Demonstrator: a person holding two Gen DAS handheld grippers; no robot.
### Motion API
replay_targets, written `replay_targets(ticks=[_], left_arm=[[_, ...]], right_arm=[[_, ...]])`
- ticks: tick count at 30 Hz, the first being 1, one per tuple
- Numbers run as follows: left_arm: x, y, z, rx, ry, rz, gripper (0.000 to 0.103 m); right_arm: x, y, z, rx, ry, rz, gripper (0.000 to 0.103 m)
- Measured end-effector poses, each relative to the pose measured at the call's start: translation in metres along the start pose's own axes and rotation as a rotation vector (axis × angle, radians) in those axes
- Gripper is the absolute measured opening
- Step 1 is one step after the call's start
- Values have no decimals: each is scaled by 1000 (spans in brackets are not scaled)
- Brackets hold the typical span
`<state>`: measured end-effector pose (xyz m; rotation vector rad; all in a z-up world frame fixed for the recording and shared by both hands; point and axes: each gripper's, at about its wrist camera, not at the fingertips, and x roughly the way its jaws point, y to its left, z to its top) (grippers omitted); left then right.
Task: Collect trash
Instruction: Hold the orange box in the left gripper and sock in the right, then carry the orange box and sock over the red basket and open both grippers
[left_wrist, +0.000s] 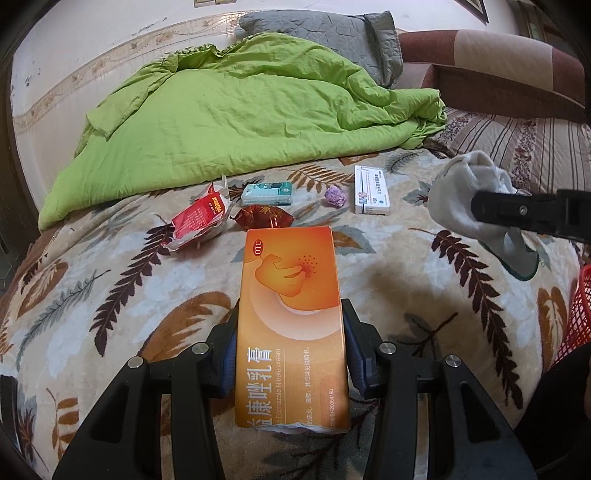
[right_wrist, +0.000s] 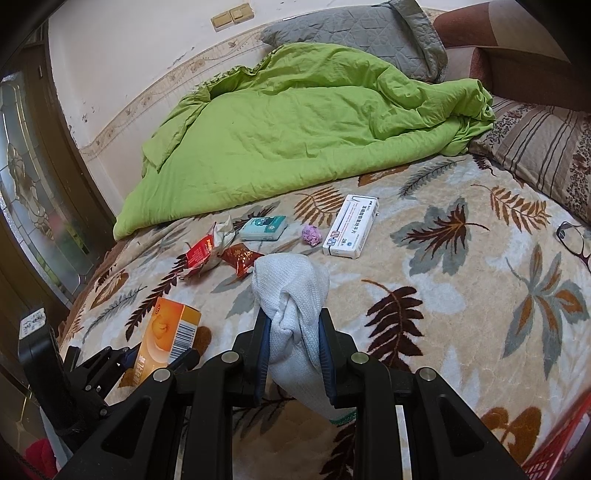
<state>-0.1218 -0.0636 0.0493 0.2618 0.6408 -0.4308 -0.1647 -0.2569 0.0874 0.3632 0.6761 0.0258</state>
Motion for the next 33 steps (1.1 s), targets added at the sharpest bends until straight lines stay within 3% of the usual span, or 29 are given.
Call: replay_targets(ticks=[7, 15, 20, 25, 30, 33], left_arm=[[-4, -2, 1, -13, 23, -20, 46], [-40, -39, 15, 62, -23, -155, 46], [-64, -88, 36, 133, -40, -314, 46], [-86, -155, 57, 228, -38, -510, 46], [-89, -234, 64, 275, 70, -721, 46], [-86, -277, 59, 314, 130, -791, 46]], right_arm=[[-10, -5, -1, 16, -5, -8, 26], [-78, -44, -13, 118, -25, -13, 26], [-143, -85, -21, 204, -83, -101, 26], [-211, -138, -39, 289, -131, -275, 26], [-253, -195, -73, 448, -129, -384, 26], [-264, -216, -90, 504, -121, -404, 26]])
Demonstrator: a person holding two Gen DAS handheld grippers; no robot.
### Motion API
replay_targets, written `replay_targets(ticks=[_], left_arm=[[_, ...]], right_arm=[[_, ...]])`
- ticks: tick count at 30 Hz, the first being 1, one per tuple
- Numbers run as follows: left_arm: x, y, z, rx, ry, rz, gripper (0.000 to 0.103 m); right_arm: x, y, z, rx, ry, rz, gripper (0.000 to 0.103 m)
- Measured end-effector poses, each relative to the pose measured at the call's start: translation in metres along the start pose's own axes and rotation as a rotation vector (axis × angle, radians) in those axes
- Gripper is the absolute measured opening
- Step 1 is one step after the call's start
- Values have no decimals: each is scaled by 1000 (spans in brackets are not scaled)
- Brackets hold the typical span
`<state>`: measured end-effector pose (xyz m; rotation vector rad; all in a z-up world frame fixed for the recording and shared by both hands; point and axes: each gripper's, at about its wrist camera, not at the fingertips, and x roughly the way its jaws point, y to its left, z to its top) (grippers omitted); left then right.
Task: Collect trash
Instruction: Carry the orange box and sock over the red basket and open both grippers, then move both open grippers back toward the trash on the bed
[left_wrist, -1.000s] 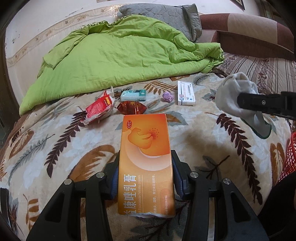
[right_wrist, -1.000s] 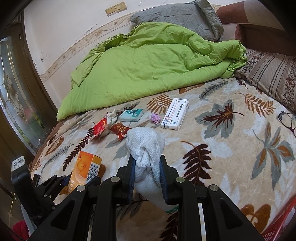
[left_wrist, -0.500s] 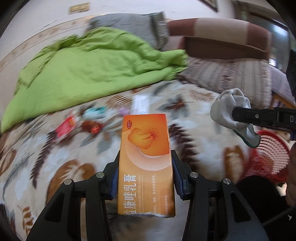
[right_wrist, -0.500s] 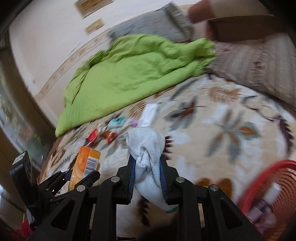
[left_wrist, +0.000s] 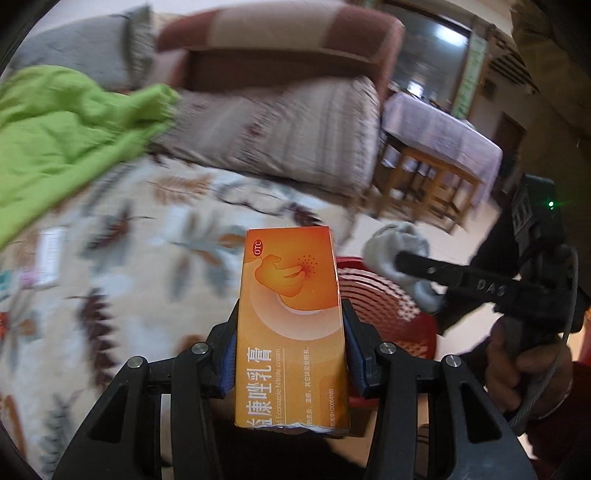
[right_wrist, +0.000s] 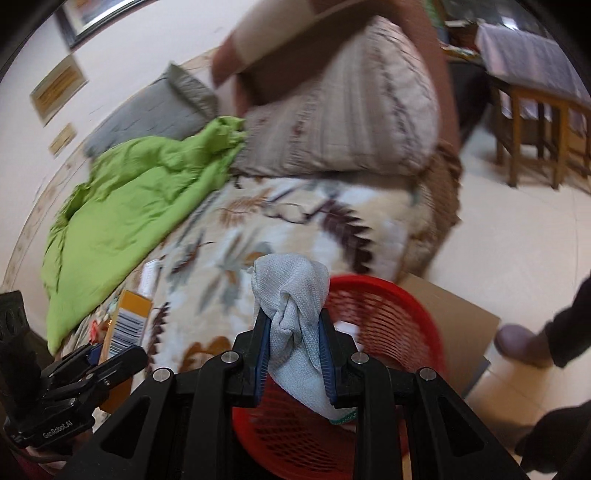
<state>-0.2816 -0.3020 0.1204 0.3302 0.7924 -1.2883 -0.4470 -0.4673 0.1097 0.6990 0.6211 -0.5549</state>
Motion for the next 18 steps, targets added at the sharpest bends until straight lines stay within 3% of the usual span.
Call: replay_targets(ticks=[3, 6, 11, 18], left_arm=[[27, -21, 3, 19, 55, -49, 46], [49, -31, 6, 12, 107, -75, 56], [40, -22, 5, -9, 82, -48, 61], [8, 2, -4, -43, 37, 26, 64]], right_arm=[[5, -15, -1, 23, 23, 3, 30], [8, -24, 0, 27, 24, -37, 45], [6, -26, 1, 12, 1, -29, 46], [15, 6, 0, -27, 14, 66, 46]])
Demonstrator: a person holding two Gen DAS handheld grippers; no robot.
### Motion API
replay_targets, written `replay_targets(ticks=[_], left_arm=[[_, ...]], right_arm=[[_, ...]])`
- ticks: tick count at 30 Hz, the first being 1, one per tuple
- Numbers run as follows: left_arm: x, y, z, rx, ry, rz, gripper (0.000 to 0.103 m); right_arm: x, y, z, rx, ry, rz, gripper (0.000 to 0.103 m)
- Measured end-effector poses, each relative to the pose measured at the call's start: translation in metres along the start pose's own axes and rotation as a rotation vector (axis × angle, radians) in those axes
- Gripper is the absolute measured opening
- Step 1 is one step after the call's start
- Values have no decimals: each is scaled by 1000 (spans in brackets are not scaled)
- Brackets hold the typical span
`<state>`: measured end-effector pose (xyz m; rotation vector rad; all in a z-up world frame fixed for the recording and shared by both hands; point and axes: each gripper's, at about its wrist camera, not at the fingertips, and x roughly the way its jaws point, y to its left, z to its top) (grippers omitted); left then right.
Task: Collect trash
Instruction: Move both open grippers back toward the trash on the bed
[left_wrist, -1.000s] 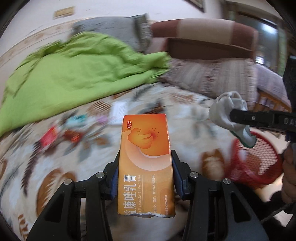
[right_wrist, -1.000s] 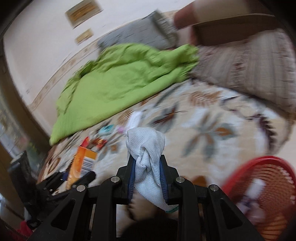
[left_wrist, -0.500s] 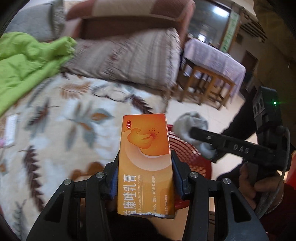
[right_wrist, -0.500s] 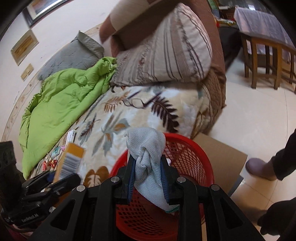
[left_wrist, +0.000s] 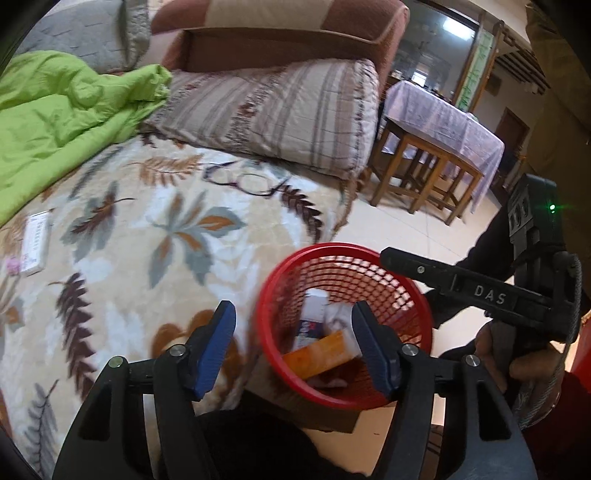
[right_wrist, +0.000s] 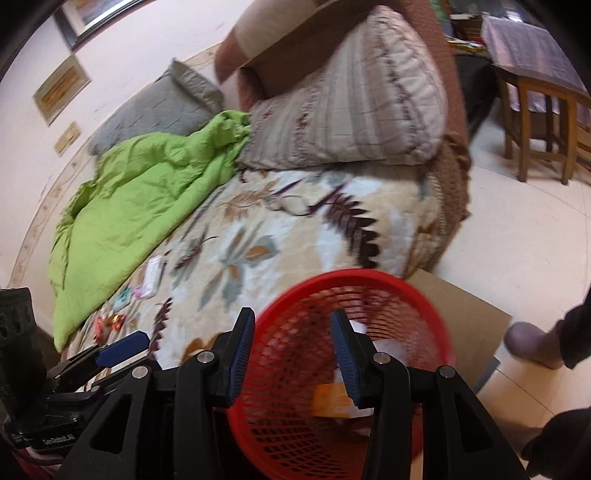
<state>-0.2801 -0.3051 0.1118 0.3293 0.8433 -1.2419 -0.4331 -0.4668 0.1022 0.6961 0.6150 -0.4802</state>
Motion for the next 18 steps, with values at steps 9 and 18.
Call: replay_targets(ticks=[9, 18], left_arm=[[-56, 66, -22, -107, -79, 138, 65], [-111, 149, -54, -261, -143, 282, 66]], right_arm=[[23, 77, -2, -147, 55, 107, 47], [53, 163, -8, -312, 122, 213, 48]])
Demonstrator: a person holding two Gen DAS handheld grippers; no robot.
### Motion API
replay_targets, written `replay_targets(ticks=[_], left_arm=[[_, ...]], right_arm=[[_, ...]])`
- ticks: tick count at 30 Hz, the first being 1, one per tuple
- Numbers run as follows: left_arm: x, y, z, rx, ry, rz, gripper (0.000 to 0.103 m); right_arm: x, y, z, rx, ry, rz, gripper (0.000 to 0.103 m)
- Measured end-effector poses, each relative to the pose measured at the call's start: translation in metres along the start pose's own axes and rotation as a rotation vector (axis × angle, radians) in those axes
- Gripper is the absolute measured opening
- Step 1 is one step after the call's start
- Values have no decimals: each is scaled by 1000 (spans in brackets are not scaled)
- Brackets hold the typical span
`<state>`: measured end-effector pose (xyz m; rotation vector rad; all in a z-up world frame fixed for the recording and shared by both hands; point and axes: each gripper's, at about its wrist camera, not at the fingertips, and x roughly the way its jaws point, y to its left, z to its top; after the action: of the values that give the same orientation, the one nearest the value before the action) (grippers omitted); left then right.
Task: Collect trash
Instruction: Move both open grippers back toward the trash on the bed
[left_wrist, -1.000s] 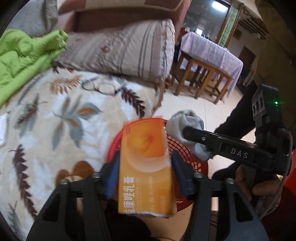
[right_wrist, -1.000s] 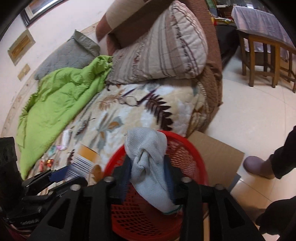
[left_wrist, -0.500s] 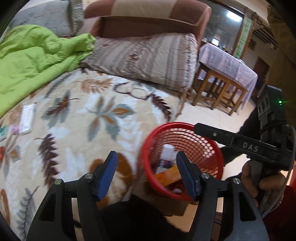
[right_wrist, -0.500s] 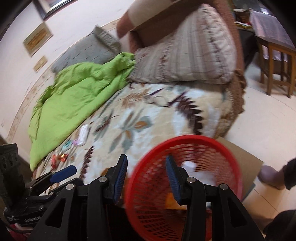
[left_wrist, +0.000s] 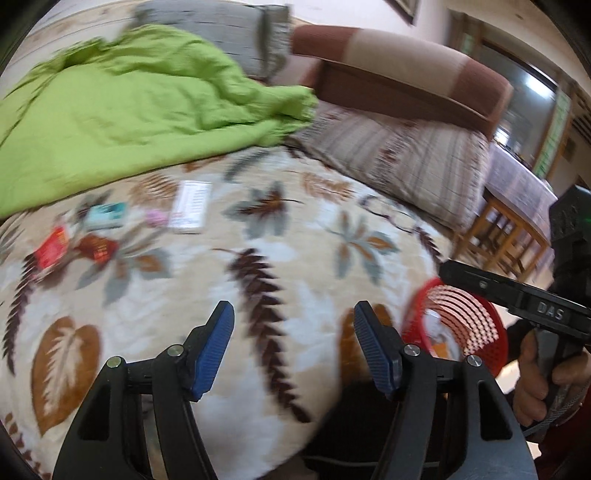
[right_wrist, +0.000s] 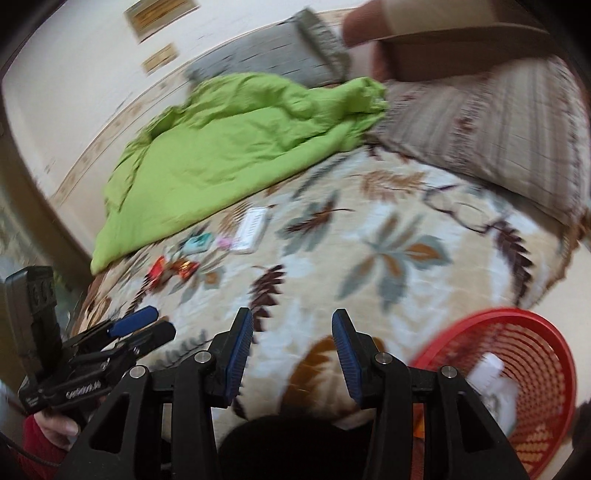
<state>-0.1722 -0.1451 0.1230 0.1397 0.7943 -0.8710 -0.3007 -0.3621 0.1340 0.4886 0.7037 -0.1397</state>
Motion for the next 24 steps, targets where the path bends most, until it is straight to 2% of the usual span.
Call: replay_targets(ticks=[7, 10, 12, 13, 15, 17, 19, 21, 24], left_arm=[[-17, 88, -2, -182, -55, 142, 70], [-20, 127, -2, -262, -85, 268, 76], [-19, 150, -2, -266, -106, 391, 78], [-15, 160, -2, -235, -105, 480, 78], [-3, 171, 0, -138, -74, 591, 79], [16, 180, 0, 1, 0, 686, 79], [34, 185, -2, 115, 36, 732, 79], [50, 189, -3, 200, 36, 780, 79], [65, 201, 2, 227, 20, 815, 79]], right_arm=[[40, 58, 9, -125, 62, 65, 49], [57, 80, 13, -153, 87, 105, 50], [69, 96, 13, -175, 100, 129, 50], [74, 101, 14, -185, 106, 140, 50], [84, 112, 14, -201, 117, 161, 50], [97, 120, 14, -202, 134, 184, 50], [111, 123, 12, -203, 152, 197, 50], [123, 124, 10, -195, 172, 209, 50], [135, 121, 7, -193, 194, 215, 50]])
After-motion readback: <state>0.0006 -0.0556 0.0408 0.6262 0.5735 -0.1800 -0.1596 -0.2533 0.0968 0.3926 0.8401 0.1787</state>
